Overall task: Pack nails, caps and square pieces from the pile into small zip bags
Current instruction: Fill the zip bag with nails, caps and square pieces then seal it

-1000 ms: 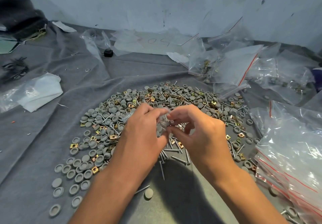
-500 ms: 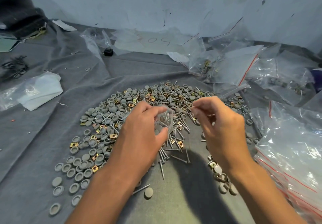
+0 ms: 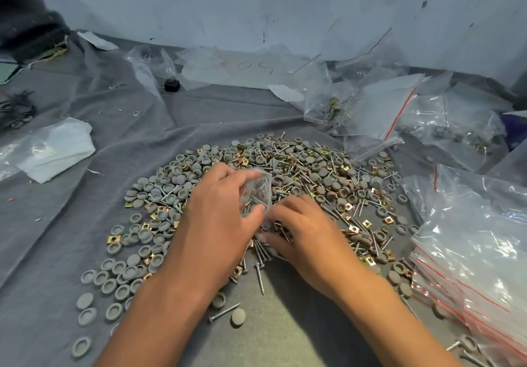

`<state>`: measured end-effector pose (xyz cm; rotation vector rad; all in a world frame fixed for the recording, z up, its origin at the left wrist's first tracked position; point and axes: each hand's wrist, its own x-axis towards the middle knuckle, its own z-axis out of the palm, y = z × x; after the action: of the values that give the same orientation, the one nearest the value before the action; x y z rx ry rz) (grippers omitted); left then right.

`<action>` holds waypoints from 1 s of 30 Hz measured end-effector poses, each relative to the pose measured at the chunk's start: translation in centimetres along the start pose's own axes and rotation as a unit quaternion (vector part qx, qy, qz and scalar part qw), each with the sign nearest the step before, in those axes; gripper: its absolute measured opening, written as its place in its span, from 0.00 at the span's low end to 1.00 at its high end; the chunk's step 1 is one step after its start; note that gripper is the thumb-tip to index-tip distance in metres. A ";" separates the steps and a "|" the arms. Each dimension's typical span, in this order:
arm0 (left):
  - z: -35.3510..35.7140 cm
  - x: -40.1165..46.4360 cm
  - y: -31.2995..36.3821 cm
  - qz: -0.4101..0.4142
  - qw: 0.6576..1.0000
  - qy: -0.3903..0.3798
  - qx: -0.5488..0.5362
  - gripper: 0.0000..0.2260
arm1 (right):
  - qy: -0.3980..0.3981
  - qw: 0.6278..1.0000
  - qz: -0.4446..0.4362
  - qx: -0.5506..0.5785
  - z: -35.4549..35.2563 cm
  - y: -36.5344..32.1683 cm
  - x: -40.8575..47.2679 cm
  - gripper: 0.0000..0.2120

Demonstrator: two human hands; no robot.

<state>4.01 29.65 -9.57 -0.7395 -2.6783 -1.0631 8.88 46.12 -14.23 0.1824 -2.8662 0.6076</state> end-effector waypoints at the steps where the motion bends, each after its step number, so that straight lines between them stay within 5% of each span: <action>1: -0.1 0.0 0.0 0.000 1.000 0.001 0.000 0.24 | -0.004 1.000 -0.002 0.002 0.2 -0.3 0.0 0.11; 21: -0.4 0.2 -0.4 -0.015 1.000 0.007 0.003 0.22 | -0.002 0.999 -0.030 -0.029 0.7 -0.6 -0.5 0.09; 27: -0.1 0.1 -0.2 -0.011 1.000 -0.003 -0.002 0.24 | 0.198 0.971 0.049 0.129 -1.2 -0.8 0.4 0.06; 30: 0.2 0.1 0.0 -0.004 1.000 -0.010 0.013 0.26 | 0.269 0.956 -0.003 0.120 -2.4 -1.8 0.6 0.05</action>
<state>3.95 29.82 -9.75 -0.7392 -2.7095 -1.0274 8.99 45.45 -11.30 0.0491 -2.2646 0.8517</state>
